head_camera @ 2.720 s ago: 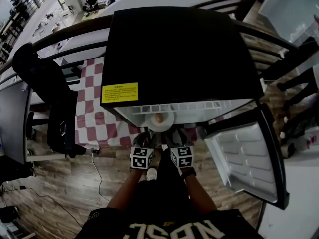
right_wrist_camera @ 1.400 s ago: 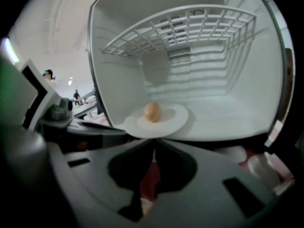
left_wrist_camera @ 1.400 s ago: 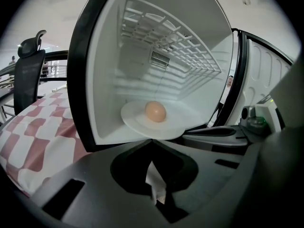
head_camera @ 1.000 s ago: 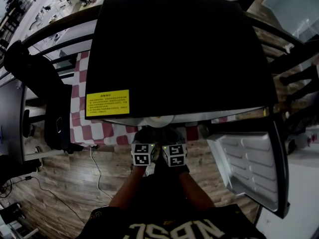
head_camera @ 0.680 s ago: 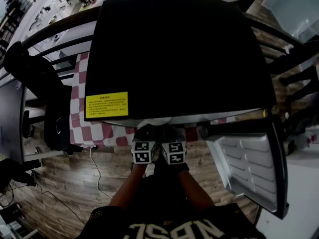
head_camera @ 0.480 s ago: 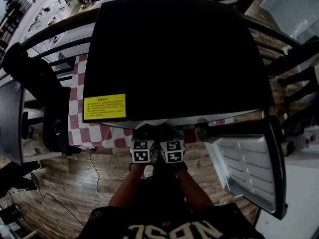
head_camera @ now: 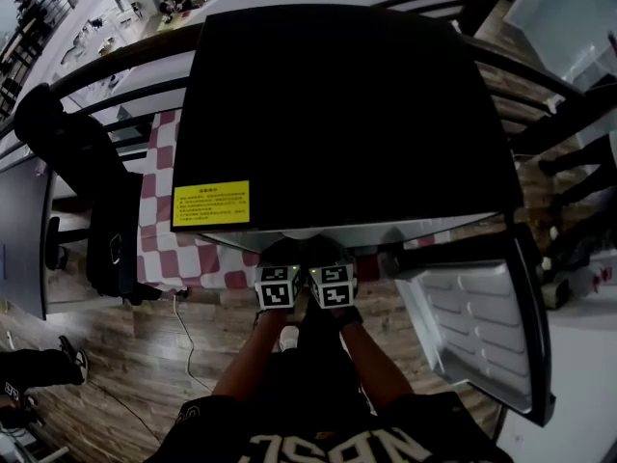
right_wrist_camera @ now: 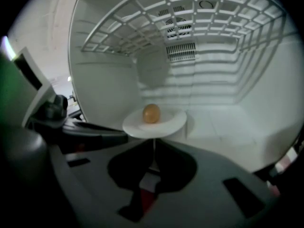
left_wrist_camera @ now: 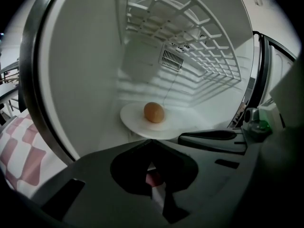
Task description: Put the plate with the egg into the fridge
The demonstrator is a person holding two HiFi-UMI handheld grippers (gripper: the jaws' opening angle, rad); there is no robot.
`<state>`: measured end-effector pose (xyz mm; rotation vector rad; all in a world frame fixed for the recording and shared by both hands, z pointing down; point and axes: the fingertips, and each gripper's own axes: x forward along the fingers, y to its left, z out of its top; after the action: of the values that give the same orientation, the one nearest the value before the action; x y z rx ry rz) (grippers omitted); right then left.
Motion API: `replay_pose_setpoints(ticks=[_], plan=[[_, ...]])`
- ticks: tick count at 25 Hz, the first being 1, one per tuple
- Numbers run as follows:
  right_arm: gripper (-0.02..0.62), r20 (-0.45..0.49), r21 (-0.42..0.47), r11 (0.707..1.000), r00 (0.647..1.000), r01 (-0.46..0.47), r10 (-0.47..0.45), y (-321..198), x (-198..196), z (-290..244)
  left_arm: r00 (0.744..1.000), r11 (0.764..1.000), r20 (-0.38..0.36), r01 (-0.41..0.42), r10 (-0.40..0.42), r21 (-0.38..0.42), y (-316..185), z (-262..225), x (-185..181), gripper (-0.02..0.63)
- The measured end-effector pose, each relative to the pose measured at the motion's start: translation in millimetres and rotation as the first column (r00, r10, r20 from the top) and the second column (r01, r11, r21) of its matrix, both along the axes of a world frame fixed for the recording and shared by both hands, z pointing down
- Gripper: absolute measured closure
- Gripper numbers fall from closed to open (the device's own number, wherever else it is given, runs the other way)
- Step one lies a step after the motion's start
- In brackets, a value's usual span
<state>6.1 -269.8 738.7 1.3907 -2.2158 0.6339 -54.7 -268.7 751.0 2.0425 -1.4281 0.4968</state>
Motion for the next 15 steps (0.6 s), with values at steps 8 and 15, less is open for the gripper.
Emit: replay_pose_setpoints(ticks=[8,15], plan=[[0.561,-0.037,-0.02,0.999,0.999,0.025,-0.025,-16,-4,2,1.0,1.0,0.007,0.018,-0.018,-0.013,-16,1,-4,0.588],[0.56,-0.096,-0.047,0.999,0.995,0.026,-0.031,-11,0,5,1.0,0.999,0.011,0.019,-0.018,-0.046,-5,2,-7,0.588]])
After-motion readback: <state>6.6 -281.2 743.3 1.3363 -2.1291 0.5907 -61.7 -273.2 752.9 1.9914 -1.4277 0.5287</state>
